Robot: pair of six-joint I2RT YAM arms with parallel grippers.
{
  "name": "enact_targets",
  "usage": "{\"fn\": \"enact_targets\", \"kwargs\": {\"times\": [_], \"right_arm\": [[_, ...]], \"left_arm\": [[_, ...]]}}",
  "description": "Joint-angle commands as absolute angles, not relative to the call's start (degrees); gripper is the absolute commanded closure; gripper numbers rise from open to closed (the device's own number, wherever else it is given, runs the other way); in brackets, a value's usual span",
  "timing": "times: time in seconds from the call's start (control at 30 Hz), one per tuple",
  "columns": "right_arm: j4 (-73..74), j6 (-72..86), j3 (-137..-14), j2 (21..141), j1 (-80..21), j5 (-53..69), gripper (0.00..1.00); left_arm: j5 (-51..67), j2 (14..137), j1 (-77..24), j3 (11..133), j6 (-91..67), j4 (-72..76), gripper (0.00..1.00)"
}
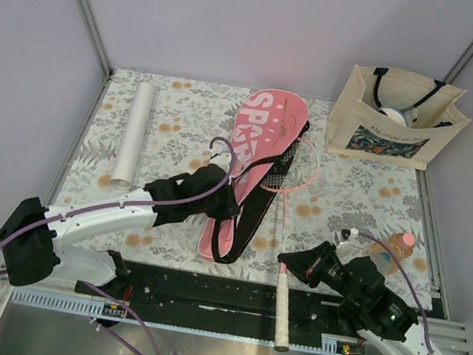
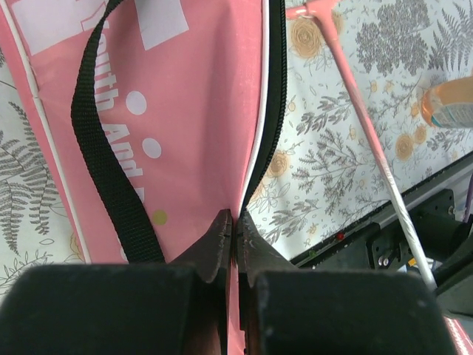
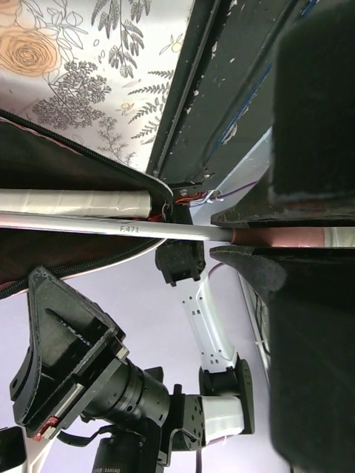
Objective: Pack up the badminton gear
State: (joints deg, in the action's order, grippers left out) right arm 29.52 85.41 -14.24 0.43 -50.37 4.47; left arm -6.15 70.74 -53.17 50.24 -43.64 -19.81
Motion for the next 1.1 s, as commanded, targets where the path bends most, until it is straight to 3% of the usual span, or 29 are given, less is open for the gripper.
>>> {"fn": "enact_targets", "kwargs": {"times": [0.0, 0.3, 0.67, 1.07], "right_arm": [[14.1, 86.7, -11.9, -0.1, -50.6, 8.7, 1.00], [3.4, 83.5, -8.5, 12.2, -50.6, 4.1, 1.00], [-14.2, 73.1, -13.7, 41.1, -50.6, -5.1, 1.00], [-38.8, 76.2, -19.0, 70.9, -49.8, 1.4, 1.00]], "left_arm": [[-2.3, 67.3, -53.0, 48.3, -44.6, -12.6, 1.00], [2.1, 65.5, -53.0, 45.9, -44.1, -11.6, 1.00], [7.5, 63.5, -53.0, 41.2, -45.4, -8.3, 1.00], [10.1, 61.5, -53.0, 38.0, -45.2, -5.6, 1.00]]}}
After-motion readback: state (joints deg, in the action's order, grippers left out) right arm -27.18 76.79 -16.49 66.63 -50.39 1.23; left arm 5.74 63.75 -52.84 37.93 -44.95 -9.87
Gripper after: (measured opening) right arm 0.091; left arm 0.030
